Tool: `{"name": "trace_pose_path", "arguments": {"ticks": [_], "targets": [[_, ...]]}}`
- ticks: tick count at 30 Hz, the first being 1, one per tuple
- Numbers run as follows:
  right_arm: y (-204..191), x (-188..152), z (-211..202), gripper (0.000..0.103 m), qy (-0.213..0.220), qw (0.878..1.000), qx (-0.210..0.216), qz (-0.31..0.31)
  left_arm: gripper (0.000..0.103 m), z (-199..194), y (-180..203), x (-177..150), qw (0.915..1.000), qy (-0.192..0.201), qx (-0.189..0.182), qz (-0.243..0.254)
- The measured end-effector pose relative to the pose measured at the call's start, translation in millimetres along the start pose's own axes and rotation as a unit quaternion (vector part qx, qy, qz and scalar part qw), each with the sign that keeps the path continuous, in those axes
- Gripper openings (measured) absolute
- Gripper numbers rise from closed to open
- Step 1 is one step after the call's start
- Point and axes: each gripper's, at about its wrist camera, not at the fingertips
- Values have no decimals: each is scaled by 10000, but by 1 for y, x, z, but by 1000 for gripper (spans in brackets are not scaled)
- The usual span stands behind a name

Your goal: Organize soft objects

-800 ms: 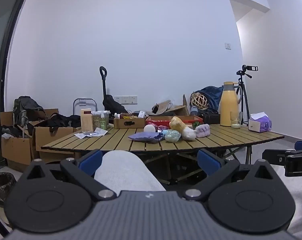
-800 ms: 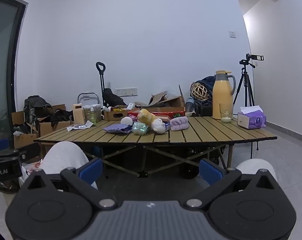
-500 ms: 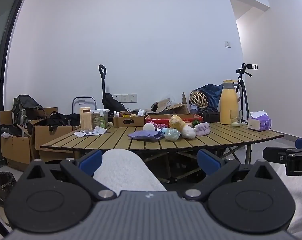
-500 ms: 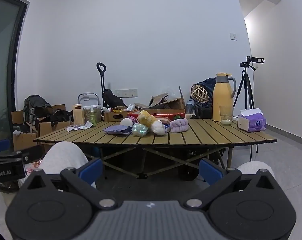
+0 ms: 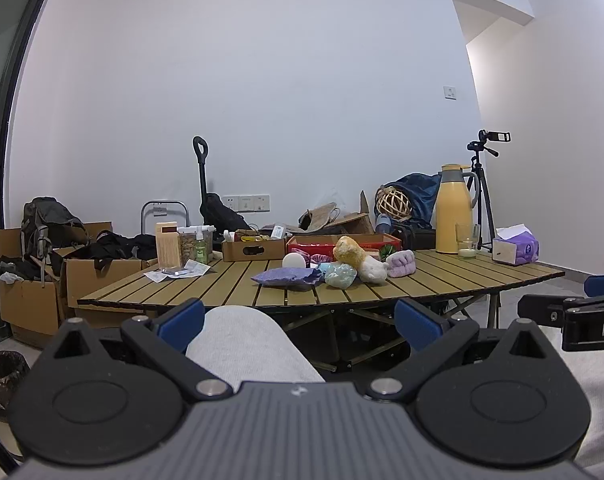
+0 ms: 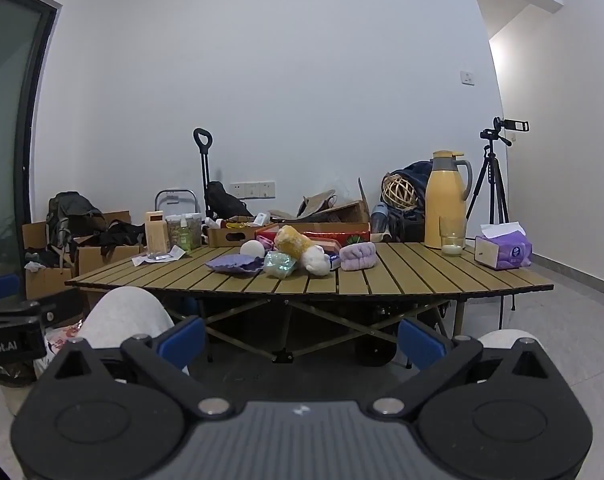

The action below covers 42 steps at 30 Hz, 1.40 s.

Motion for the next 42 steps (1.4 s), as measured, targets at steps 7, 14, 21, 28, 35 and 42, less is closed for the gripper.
{"name": "trace_pose_path", "arguments": {"ticks": [7,14,21,28,35,42], "targets": [[0,-1,-1,103,10,10000,24,30,103,-1,0,2,10000,-2,-39,-2],[-1,-1,-1,103,13,10000,23,34,103,-2,0,2,10000,-1,-58,-3],[0,0,0,103,18,10000,27,52,103,-1,0,2,10000,1,-62,-2],[0,0,0,103,25,10000,34,57,103,-1,0,2,10000,-5,-64,-1],[0,-2,0,103,55,9999,40,89,103,-2,1,1,10000,-3,-58,-4],[1,-2,0,103,52,9999,38,98,103,-2,1,1,10000,-6,-63,1]]}}
Point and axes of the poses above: each gripper's, at about its wrist camera, not at the fingertips, and z roughly the way its jaws point, y to its right, x to its top
